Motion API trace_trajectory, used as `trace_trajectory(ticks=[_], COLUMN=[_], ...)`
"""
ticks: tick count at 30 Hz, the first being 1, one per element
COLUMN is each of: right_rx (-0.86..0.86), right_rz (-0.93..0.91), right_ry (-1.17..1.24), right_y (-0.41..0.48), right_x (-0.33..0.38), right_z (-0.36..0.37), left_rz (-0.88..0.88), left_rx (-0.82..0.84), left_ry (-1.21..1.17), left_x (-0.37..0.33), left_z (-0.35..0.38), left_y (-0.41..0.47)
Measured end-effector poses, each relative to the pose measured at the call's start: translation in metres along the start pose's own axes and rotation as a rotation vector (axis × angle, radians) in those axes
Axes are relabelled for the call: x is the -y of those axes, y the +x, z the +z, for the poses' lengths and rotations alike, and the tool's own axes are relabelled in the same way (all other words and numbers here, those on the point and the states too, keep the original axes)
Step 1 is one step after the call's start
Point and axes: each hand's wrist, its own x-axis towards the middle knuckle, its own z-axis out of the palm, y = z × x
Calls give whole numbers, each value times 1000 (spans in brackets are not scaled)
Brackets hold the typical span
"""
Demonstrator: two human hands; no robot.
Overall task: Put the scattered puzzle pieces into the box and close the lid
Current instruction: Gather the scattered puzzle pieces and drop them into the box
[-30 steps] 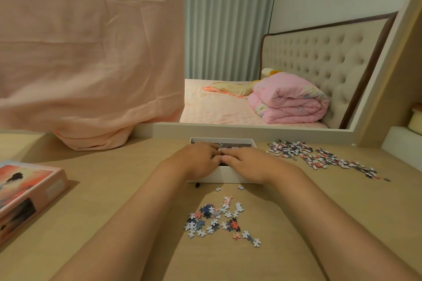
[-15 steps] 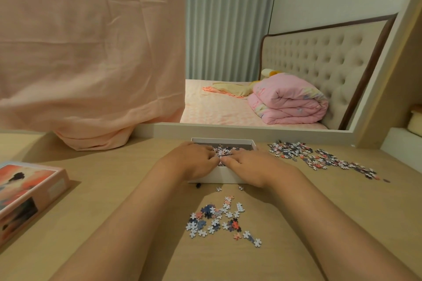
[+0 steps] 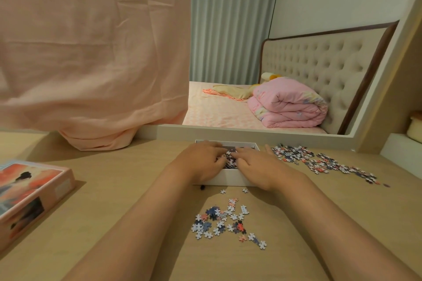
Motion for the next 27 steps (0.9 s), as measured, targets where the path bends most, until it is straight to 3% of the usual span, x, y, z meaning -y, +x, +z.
trace_trajectory(ticks=[9,12,15,20,27], right_rx=[-236,-162,-19,38,-63], right_rz=[-126,-82,-49,-56,-97], right_ry=[256,322,227,149,353], right_y=[-41,-60,-76,-84,-89], right_x=[12,13,13,12,20], right_z=[-21,-23,-16,11,17], left_rz=[61,42,24,2,-26], left_rx=[-320,-262,-138,35,-33], left_ry=[-11,-7,15,-2,-277], left_x=[-11,-18,-22,-23,-34], left_z=[-21,-30,-25,-7,-5], left_y=[-25,-46,-67,-93,-99])
